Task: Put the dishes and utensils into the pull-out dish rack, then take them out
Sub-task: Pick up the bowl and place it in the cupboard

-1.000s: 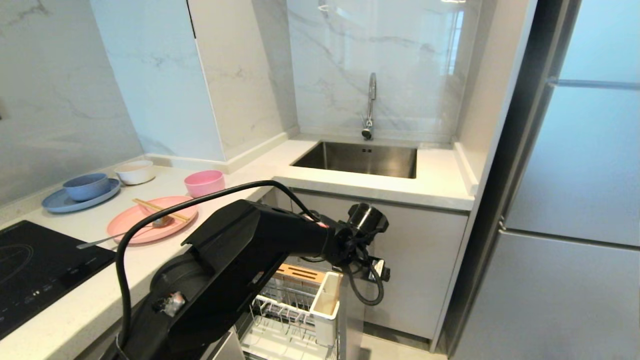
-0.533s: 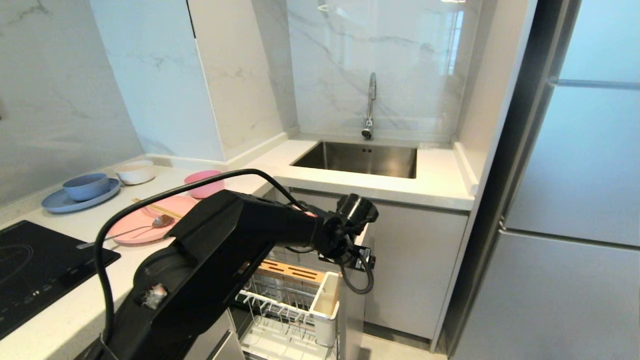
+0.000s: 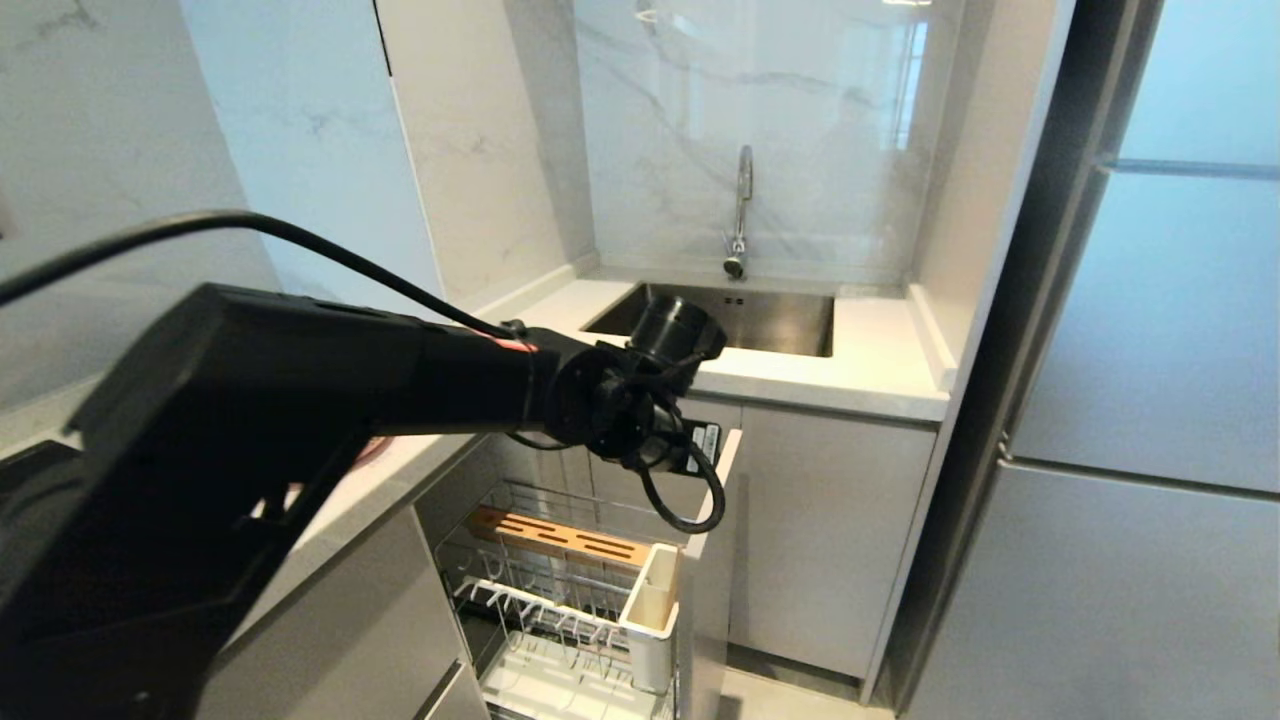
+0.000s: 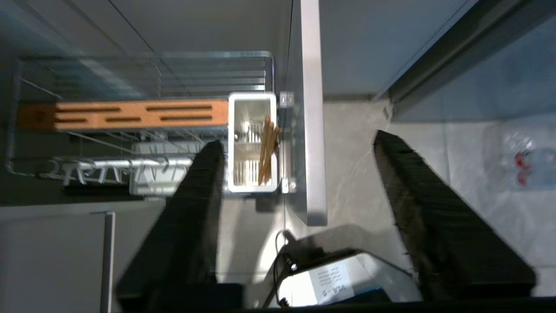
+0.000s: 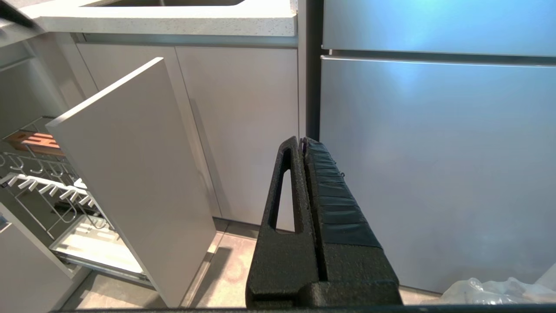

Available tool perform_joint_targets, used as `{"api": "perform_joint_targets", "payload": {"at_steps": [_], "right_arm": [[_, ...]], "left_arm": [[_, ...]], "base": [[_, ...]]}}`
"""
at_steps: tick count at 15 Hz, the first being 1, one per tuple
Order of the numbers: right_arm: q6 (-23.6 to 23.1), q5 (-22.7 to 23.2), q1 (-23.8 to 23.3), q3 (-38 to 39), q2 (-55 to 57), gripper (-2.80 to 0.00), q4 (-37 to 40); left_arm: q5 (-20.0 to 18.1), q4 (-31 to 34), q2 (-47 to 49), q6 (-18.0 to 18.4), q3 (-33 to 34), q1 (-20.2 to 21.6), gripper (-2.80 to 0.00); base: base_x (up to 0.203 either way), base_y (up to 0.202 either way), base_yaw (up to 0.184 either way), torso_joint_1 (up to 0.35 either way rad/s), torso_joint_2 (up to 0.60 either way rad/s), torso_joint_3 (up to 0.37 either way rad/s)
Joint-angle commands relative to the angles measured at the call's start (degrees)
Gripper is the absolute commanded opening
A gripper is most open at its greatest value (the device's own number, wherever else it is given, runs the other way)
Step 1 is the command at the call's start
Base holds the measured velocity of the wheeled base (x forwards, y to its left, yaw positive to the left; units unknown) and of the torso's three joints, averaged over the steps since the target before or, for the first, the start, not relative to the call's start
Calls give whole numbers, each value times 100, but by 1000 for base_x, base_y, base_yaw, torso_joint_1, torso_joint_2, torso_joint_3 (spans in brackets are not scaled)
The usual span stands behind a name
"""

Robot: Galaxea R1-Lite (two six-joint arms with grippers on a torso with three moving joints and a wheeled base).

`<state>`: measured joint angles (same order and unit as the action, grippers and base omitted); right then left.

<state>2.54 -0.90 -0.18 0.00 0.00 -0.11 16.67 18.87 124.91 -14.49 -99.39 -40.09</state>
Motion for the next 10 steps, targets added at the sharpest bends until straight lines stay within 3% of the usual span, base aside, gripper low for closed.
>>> {"api": "perform_joint_targets", "payload": {"at_steps": [1, 5, 10], "right_arm": [[1, -6, 1, 0, 0, -280, -6], [1, 0, 1, 0, 3, -280, -6], [1, -6, 1, 0, 0, -280, -5]], "left_arm": [[51, 2, -889, -14, 163, 6, -280], [125, 1, -2630, -6, 552, 138, -280], [95, 39, -4589, 69, 963, 912, -280]], "base": [[0, 0, 0, 0, 0, 0], [0, 0, 0, 0, 0, 0], [0, 0, 0, 0, 0, 0]]}}
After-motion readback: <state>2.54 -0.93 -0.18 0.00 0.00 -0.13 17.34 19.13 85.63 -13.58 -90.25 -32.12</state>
